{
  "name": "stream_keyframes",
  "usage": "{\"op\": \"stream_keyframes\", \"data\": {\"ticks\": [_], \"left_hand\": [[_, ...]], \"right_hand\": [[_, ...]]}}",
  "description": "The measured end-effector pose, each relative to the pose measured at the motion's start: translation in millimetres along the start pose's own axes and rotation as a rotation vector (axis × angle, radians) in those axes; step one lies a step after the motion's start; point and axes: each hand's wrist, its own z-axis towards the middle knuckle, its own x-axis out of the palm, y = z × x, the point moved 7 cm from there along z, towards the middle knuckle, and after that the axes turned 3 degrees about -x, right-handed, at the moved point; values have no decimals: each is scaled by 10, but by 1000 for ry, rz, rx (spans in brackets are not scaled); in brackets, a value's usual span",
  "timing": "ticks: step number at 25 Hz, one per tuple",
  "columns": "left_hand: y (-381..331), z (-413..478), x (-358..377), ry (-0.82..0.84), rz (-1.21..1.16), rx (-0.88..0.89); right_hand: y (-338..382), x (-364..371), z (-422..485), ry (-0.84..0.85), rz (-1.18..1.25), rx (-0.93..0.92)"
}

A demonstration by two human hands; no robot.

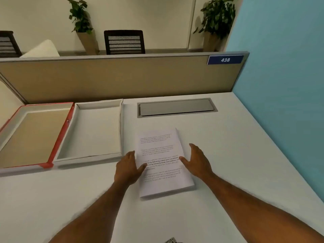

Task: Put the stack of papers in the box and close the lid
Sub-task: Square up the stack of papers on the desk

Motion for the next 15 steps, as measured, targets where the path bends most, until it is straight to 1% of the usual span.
{"op": "stream_keyframes", "data": {"ticks": [2,4,6,9,12,15], "left_hand": [[-8,53,77,85,-2,-16],[-23,101,132,137,-54,-56],[-89,151,162,135,-155,-97],[-190,230,170,110,-281,-125],[-234,286,224,148,-229,-118],[-232,331,254,154,-168,-118]], "right_hand": [[6,97,82,68,61,51],[10,175,139,106,127,113],[16,230,200,98,169,162],[27,271,257,77,196,185],[13,308,318,54,227,219],[-59,314,397,64,308,307]]}}
